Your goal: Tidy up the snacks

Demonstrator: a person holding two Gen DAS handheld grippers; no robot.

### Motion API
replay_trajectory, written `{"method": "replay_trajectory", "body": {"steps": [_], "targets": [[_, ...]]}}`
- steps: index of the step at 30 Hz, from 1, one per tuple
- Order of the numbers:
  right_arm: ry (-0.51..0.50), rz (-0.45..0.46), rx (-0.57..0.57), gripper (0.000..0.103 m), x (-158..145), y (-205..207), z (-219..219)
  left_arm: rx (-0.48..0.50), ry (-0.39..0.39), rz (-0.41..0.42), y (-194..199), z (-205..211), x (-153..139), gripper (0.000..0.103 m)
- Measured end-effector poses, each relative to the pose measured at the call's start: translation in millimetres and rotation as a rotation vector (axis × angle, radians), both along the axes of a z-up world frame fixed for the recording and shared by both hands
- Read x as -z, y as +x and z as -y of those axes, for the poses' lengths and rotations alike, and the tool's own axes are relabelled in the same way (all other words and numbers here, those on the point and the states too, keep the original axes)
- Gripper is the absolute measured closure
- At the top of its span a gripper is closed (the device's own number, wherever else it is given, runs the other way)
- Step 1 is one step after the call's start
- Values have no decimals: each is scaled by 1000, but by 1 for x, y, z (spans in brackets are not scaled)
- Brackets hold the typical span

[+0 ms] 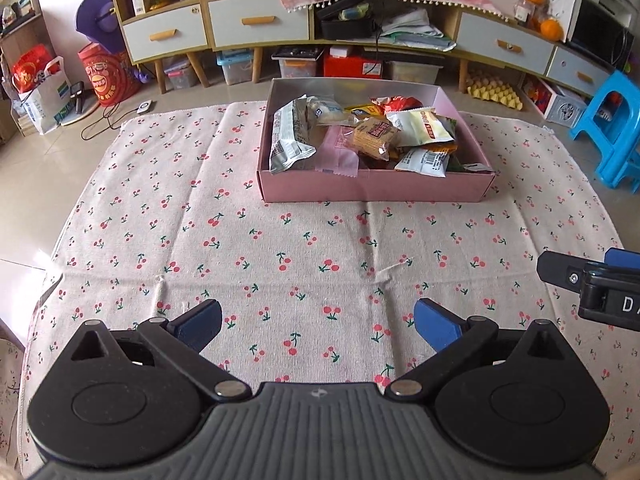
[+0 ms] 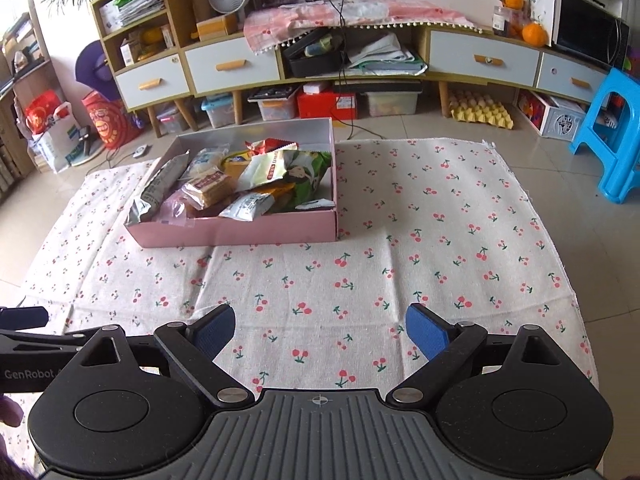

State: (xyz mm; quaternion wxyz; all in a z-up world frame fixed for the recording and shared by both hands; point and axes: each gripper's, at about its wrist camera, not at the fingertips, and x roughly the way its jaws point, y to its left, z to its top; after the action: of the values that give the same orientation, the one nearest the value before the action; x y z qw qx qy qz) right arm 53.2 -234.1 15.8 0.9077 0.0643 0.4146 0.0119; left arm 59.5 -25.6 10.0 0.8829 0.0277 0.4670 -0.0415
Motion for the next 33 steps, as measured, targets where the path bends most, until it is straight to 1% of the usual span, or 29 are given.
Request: {"method": "replay_trajectory", "body": {"steps": [3,7,11,18,22,33], "targets": [[9,5,15,9,-1,-2,-5,-31,2,-9,-2,-2,2,1],[-1,15,24,9,-1,-3,-11,-65,19,11,-5,-6,2,1],[-6,24,36,9,0,-3,-14,-77,18,20,-8,-8,2,1],[-14,52,58,9,-2,-4,-14,-76,19,29,-11,-8,1,1],[-12,51,61,9,-2,-4,-13,-75,30,39,-11,-7,1,1],[-3,65,67,9,-3,-5,-12,-69,30,33,-11,-7,2,1]]}}
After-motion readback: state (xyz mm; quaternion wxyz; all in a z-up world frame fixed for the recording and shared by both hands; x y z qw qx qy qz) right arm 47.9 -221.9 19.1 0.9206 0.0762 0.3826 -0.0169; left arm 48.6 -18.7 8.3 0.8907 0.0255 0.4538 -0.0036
